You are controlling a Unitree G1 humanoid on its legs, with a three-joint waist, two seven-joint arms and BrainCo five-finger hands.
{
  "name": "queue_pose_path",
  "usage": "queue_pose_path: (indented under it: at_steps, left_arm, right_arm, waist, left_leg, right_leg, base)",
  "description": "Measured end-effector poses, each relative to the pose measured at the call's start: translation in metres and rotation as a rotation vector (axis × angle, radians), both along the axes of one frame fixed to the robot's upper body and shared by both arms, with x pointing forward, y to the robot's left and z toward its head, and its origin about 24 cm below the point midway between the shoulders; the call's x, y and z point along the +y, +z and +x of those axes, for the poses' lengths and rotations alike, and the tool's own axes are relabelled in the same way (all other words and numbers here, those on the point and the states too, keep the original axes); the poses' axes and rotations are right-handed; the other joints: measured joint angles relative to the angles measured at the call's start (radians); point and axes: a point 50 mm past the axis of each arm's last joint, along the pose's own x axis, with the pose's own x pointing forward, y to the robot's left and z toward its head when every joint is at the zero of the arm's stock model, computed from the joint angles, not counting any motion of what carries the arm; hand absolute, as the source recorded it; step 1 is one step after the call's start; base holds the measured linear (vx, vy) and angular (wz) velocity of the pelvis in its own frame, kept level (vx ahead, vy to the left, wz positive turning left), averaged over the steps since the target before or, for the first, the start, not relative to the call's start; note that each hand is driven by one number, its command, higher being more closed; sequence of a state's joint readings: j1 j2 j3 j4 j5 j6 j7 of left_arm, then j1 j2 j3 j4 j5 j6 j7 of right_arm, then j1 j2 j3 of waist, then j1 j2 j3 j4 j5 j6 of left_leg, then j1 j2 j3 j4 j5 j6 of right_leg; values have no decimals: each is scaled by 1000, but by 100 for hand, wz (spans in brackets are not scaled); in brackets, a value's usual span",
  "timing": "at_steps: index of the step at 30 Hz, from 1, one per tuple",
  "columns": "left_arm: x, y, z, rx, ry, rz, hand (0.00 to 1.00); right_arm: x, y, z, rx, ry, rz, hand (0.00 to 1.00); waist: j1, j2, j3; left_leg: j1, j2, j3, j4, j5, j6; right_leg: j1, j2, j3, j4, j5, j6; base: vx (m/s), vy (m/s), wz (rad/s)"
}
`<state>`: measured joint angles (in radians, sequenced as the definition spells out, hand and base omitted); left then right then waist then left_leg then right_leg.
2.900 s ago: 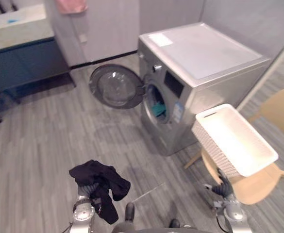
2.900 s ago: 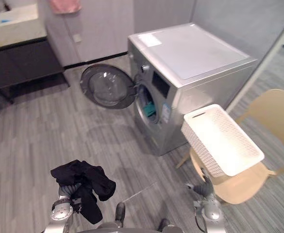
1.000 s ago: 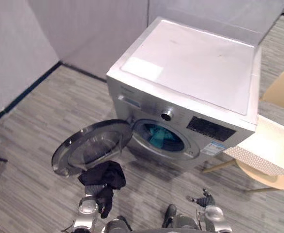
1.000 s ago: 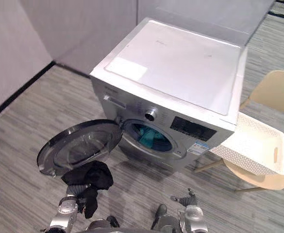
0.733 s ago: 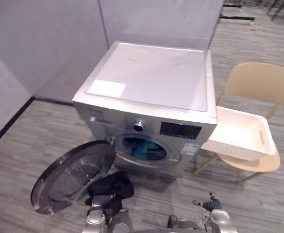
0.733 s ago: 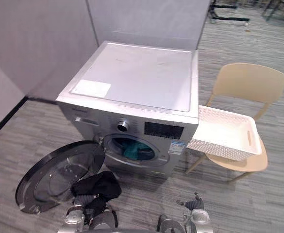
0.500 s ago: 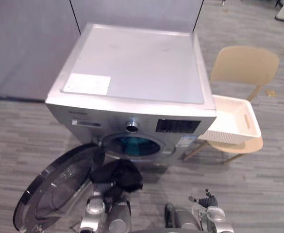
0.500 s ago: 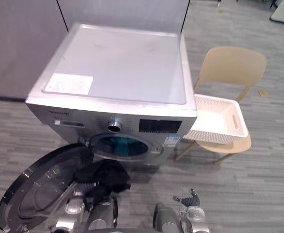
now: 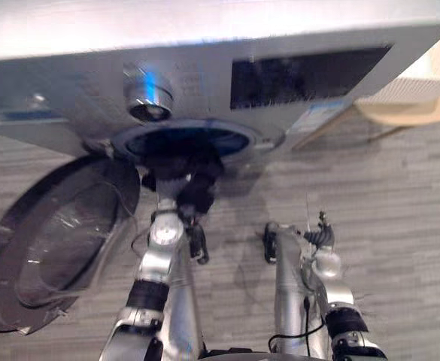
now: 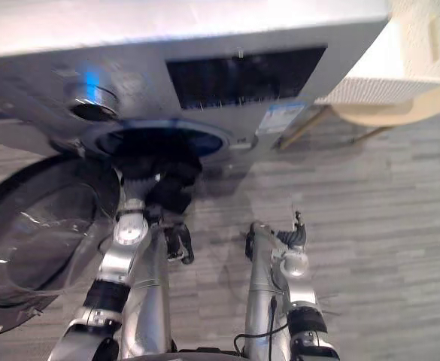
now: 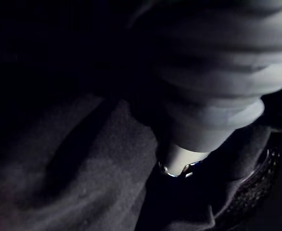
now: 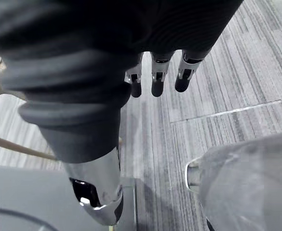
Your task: Pick up the laundry basket with both hands and put the clothes into the washing machine.
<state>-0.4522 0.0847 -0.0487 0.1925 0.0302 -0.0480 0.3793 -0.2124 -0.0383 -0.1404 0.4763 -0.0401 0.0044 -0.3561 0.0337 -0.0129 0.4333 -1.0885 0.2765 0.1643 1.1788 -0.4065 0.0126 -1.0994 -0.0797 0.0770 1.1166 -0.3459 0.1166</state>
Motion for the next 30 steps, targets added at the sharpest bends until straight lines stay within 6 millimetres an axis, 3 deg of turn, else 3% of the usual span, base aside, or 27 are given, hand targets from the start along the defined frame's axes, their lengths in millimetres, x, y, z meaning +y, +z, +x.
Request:
queue_pose_path:
  at_steps: [1, 2, 7, 12, 16, 21, 26, 30]
  left_arm:
    - [0, 14, 3, -50, 9, 2, 100]
    - [4, 49, 6, -173, 51, 8, 100]
    - [26, 118, 10, -398, 249, 76, 100]
    - [43, 160, 7, -510, 446, 169, 100]
    - [47, 213, 13, -577, 579, 297, 100]
    - [45, 292, -6, -769, 745, 539, 100]
    - [34, 336, -29, -927, 894, 749, 100]
    - [41, 347, -34, -919, 960, 849, 100]
  right_arm:
    - [1, 5, 2, -22, -6, 1, 0]
    - [2, 17, 6, -86, -16, 1, 0]
    - [2, 39, 11, -216, -34, -8, 0]
    - [4, 54, 12, -311, -28, -6, 0]
    - [-3, 64, 13, -384, -42, -29, 0]
    - [-8, 33, 7, -251, -36, -41, 0]
    - [-6, 32, 7, -262, 11, -66, 0]
    - [-7, 31, 6, -266, 35, -89, 0]
  waist:
    - [-1, -1, 8]
    - [-18, -2, 8]
    - [-26, -20, 18]
    - [-52, -46, 20]
    - [-59, -62, 20]
    - [-72, -63, 21]
    - [-75, -62, 21]
    - [-74, -61, 21]
  left_leg:
    - [-29, 3, -5, 21, -3, 1]
    - [-117, 3, -19, 66, -4, 1]
    - [-261, 23, -40, 152, -6, 2]
    - [-350, 38, -67, 179, -4, -13]
    - [-425, 54, -80, 220, 0, -7]
    - [-496, 61, -85, 259, -2, -4]
    - [-529, 73, -84, 270, -15, -5]
    - [-549, 72, -82, 275, -12, 2]
  right_leg:
    - [-30, 2, 0, 23, -3, -1]
    - [-114, 4, 1, 72, -11, -2]
    - [-261, 18, 2, 170, -24, -5]
    - [-339, 32, -16, 190, -23, -8]
    - [-410, 47, -19, 219, -12, -19]
    - [-481, 56, -14, 252, -12, -18]
    - [-517, 61, -14, 254, -7, -13]
    - [-537, 60, -12, 257, -4, -14]
  base:
    - [-83, -71, 0]
    - [-73, -67, 4]
    - [-88, -86, -1]
    - [-77, -49, -5]
    - [-17, -22, -11]
    - [0, -7, -7]
    - [-17, -1, -10]
    - [0, 0, 0]
